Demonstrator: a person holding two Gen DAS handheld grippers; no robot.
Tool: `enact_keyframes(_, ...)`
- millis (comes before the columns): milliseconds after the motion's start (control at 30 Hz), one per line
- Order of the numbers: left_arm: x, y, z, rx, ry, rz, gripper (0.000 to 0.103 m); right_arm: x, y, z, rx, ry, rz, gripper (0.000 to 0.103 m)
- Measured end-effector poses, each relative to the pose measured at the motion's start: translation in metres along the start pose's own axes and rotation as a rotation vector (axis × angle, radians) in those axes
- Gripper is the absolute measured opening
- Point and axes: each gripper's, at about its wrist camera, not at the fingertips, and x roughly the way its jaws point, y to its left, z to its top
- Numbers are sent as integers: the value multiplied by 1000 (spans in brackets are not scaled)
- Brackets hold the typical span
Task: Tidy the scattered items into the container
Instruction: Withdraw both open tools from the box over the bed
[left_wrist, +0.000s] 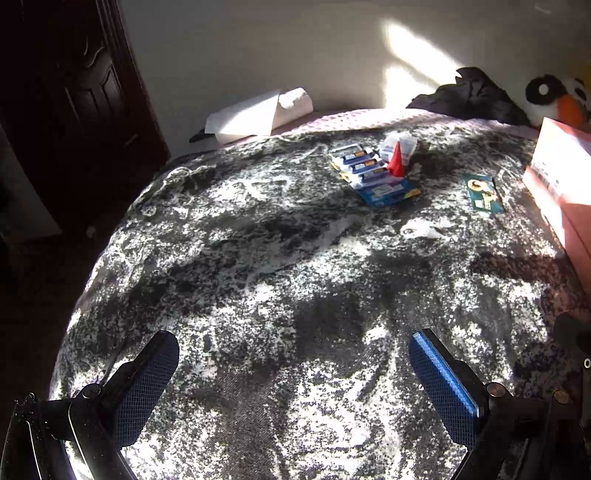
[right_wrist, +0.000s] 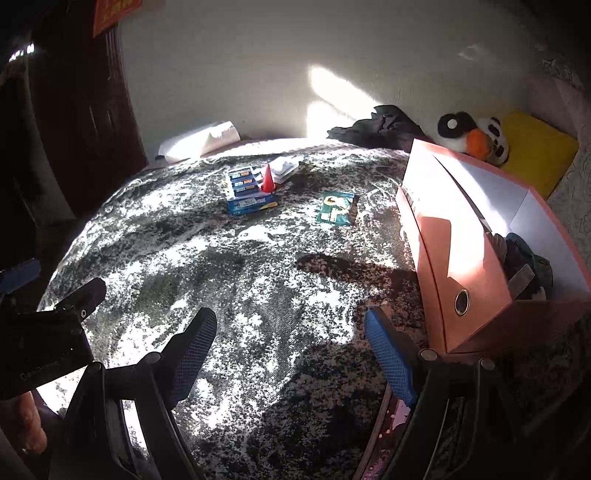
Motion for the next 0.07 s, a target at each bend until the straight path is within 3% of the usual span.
enact_keyframes(67, 10, 3, 0, -1, 12, -3, 103, 9, 4, 0, 4, 12, -4, 85)
